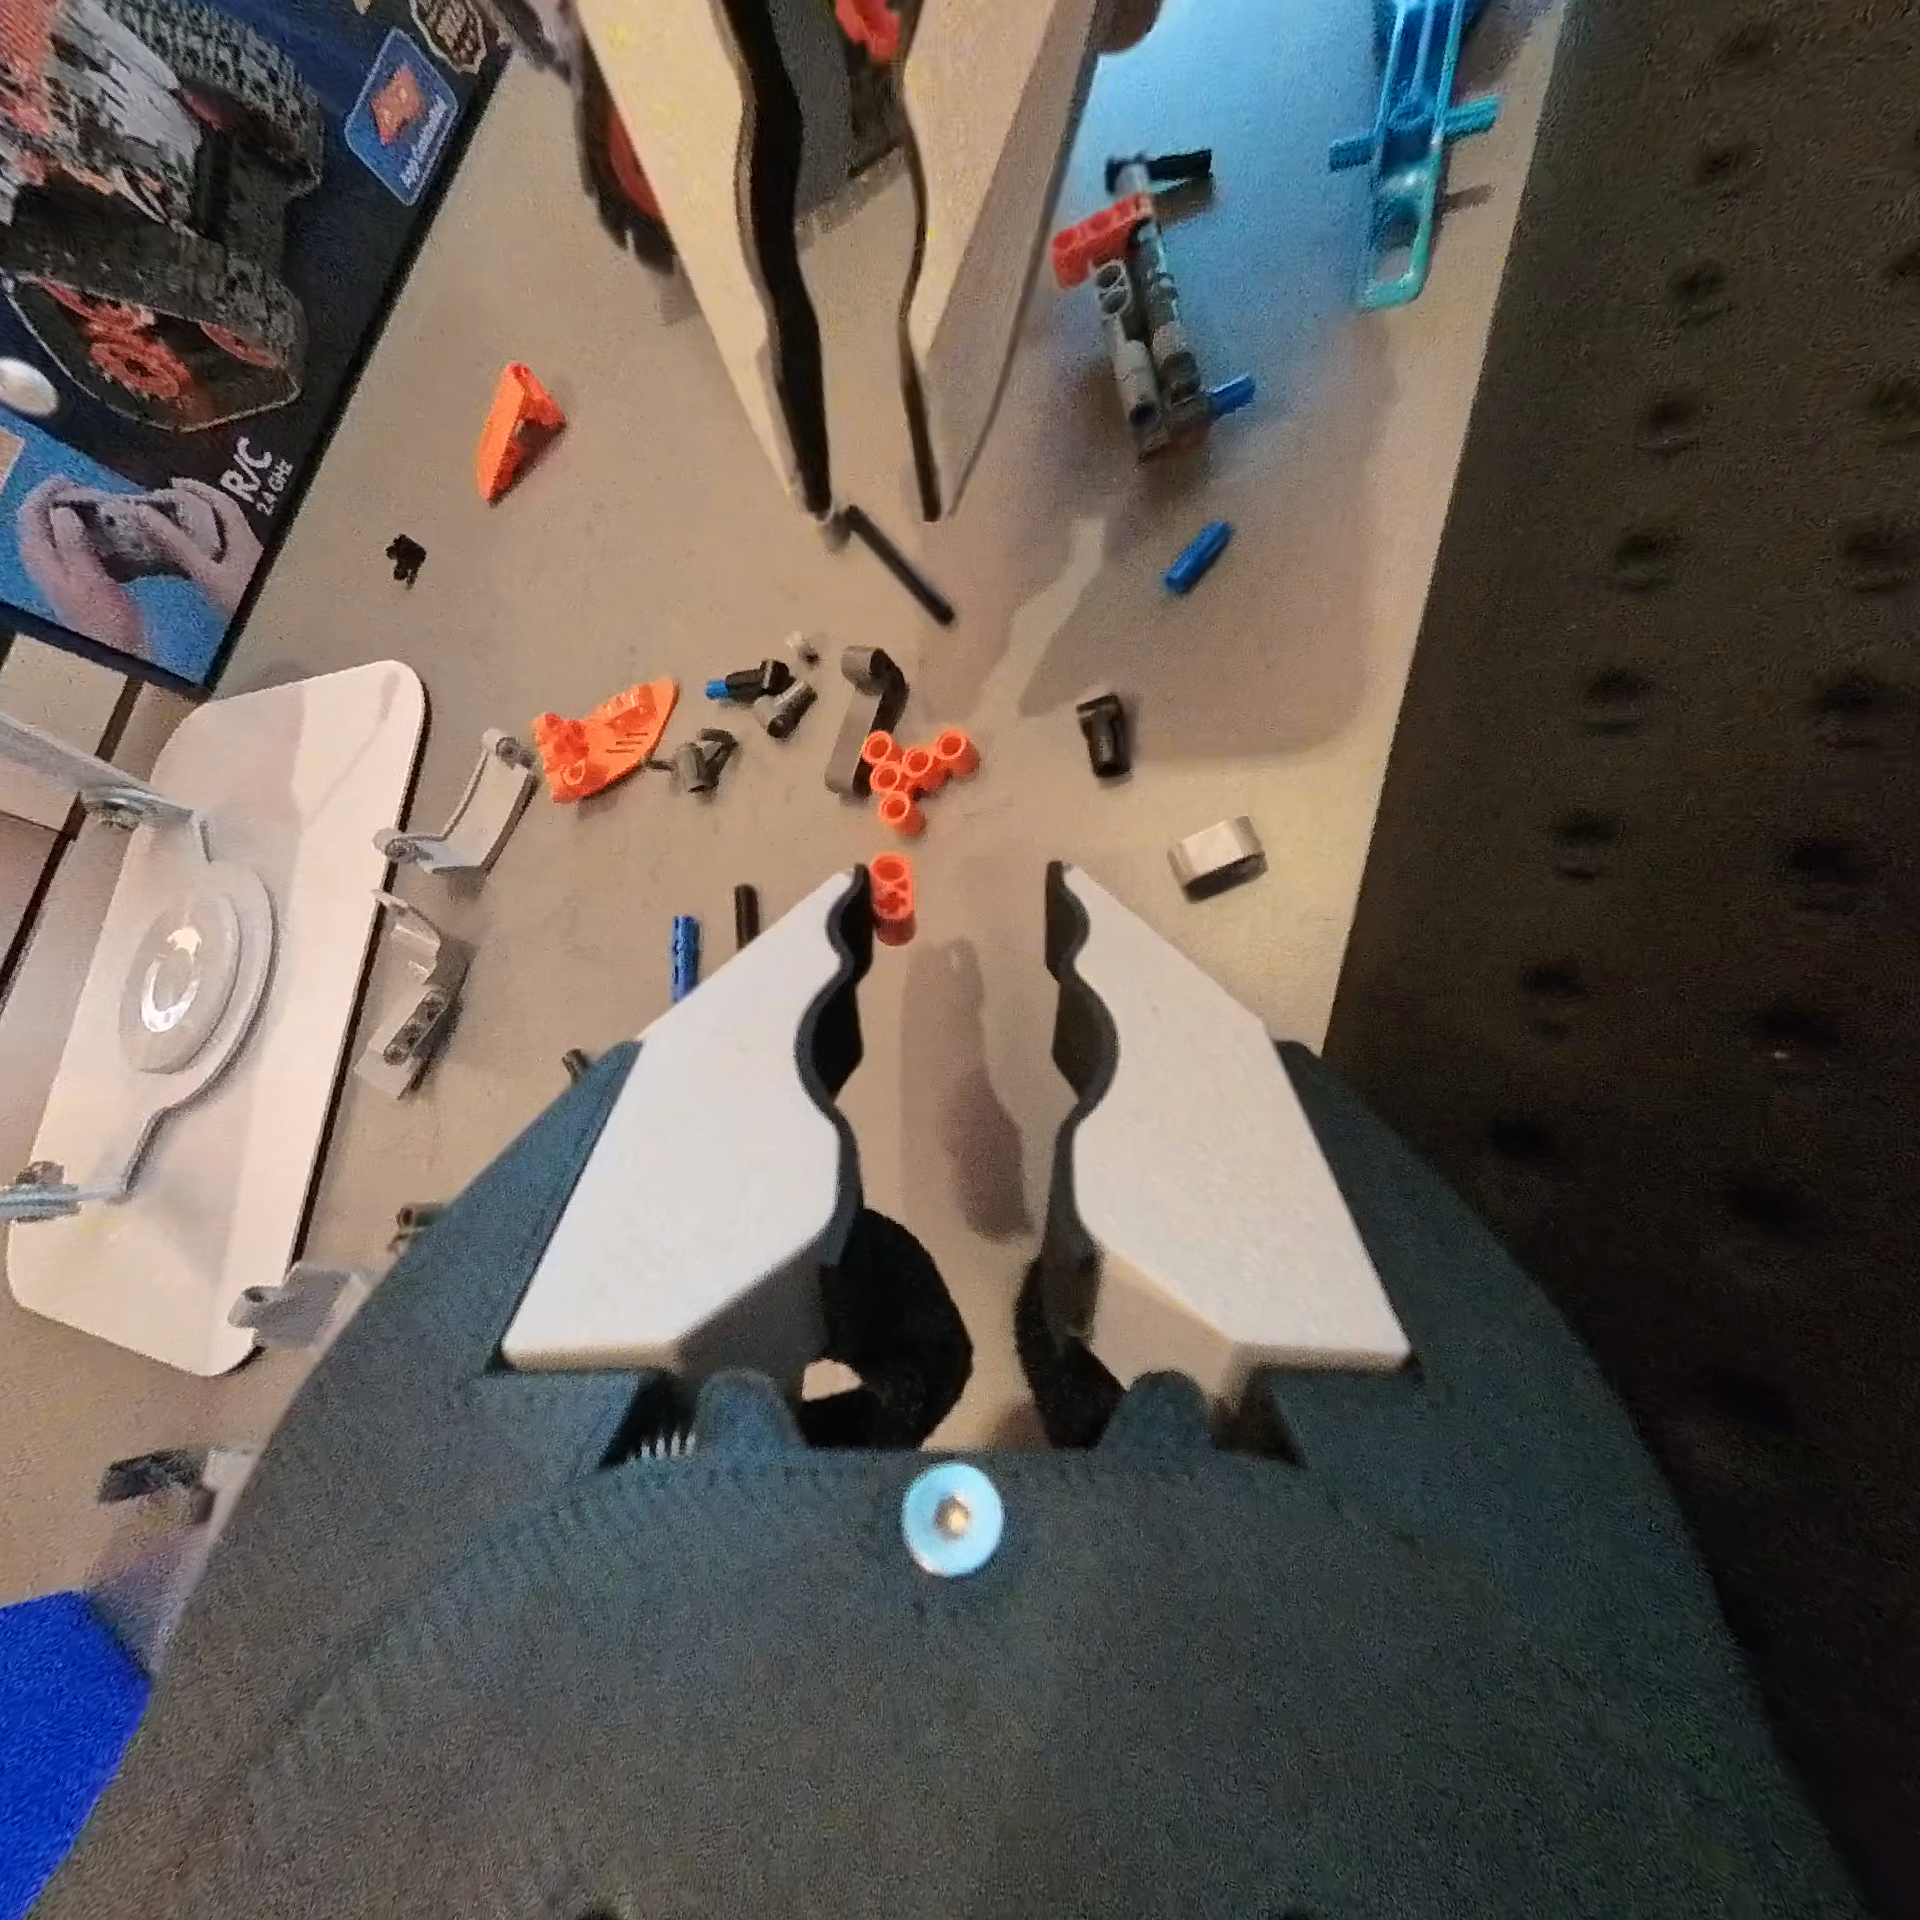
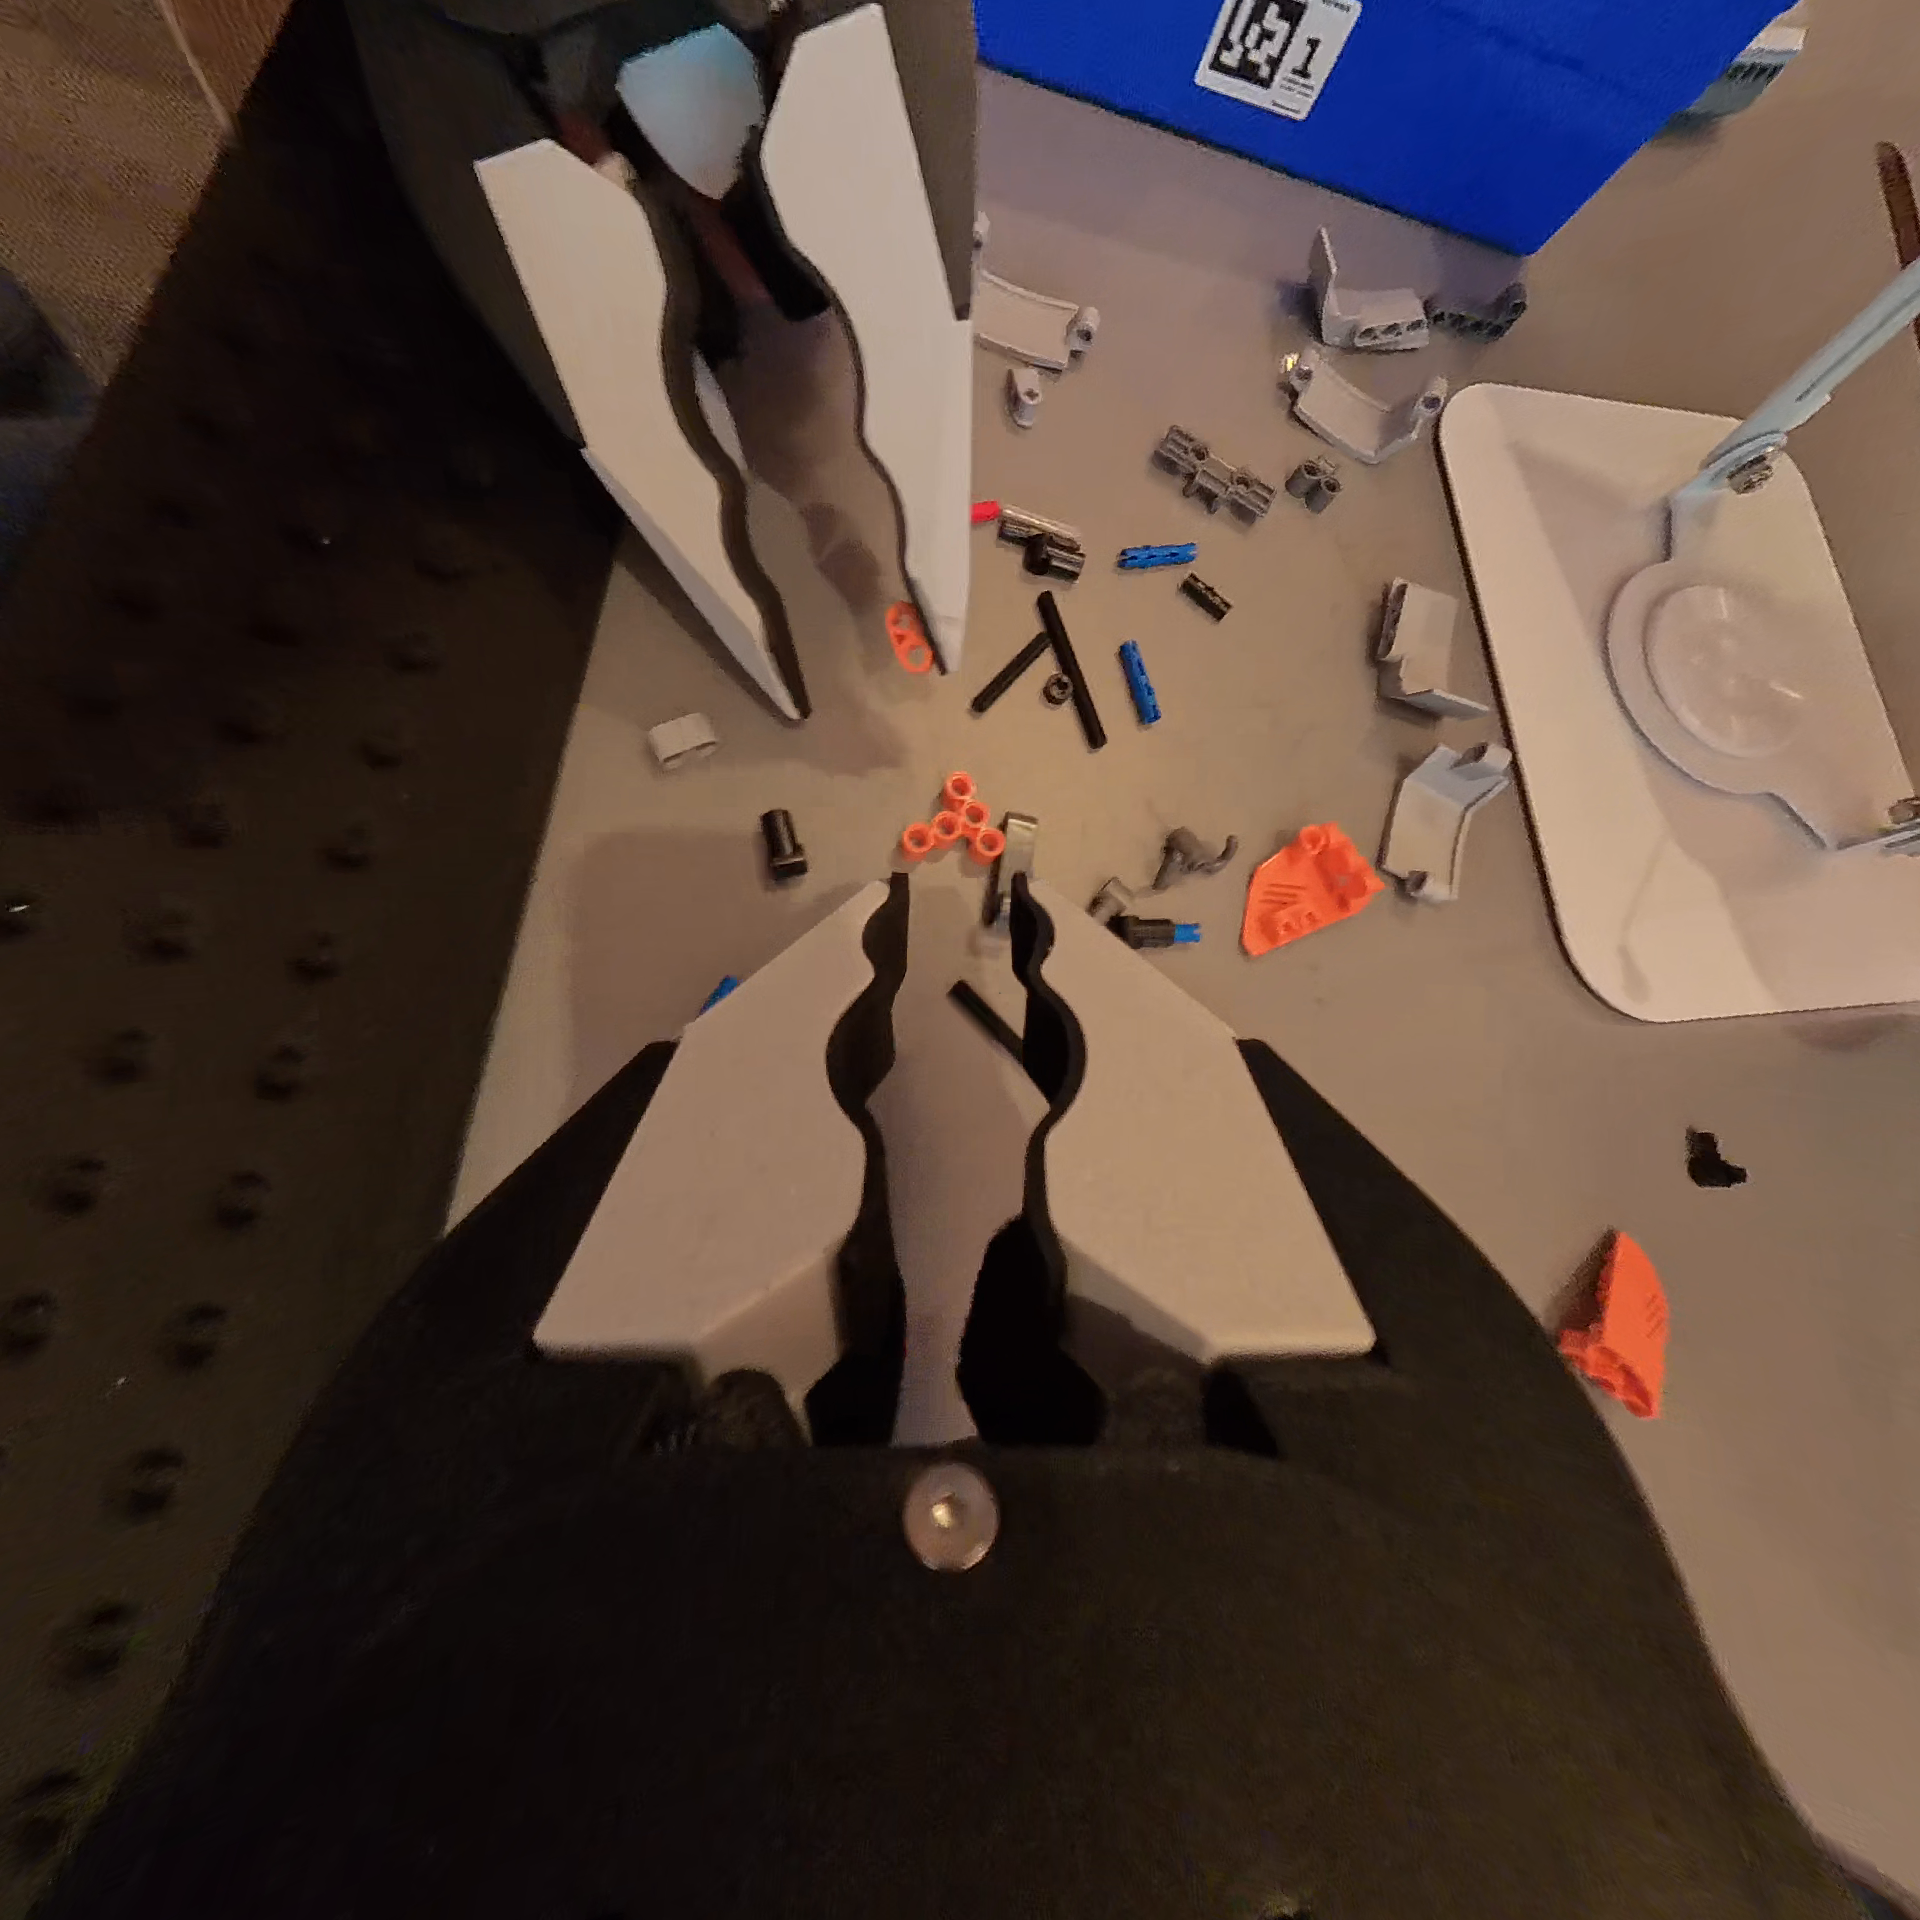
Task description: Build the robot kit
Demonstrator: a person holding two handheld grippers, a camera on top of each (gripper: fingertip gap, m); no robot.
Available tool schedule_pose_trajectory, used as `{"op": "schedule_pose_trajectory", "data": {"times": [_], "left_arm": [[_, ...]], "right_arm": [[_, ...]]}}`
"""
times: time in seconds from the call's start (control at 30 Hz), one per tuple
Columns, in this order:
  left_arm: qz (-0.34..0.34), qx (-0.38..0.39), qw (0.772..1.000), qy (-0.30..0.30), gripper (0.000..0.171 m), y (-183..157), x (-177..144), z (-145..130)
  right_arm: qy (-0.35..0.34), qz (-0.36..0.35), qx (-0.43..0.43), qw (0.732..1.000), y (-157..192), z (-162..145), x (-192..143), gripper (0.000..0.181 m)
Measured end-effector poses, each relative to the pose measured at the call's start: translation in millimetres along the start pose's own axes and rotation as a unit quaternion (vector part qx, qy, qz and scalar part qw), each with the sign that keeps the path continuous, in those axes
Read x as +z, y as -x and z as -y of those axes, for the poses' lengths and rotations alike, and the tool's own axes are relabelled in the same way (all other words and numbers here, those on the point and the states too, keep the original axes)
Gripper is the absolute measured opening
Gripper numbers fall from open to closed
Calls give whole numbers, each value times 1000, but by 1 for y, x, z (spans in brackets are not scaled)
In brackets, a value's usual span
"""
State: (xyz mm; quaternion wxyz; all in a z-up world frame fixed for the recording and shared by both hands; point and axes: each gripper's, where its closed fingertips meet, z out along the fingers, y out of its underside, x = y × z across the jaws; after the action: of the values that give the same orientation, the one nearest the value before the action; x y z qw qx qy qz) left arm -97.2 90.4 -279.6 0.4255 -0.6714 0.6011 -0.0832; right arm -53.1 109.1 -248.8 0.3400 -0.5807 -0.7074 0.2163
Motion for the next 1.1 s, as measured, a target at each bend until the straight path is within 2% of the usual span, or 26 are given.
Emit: {"op": "schedule_pose_trajectory", "data": {"times": [0.17, 0.33, 0.47, 0.6, 0.8, 1.1], "left_arm": [[-3, -15, 1000, 27, 15, -3, 2, -12], [-13, -45, 999, 26, 7, -1, 3, -17], [-15, -59, 998, 21, 6, 3, 3, -19], [-19, -72, 997, 20, 6, 4, 3, -20], [-10, -77, 997, 18, 11, 7, 2, -21], [-11, -72, 997, 26, 6, 5, 2, -21]], "right_arm": [[34, -3, -16, 999, -21, 16, 31, 15], [72, 10, -28, 997, -41, 16, 64, 16], [90, 27, -18, 995, -50, 11, 82, 16], [104, 55, -2, 993, -49, 9, 92, 5], [106, 60, -23, 992, -46, 10, 90, 2], [80, 79, -47, 993, -15, 19, 52, 2]]}}
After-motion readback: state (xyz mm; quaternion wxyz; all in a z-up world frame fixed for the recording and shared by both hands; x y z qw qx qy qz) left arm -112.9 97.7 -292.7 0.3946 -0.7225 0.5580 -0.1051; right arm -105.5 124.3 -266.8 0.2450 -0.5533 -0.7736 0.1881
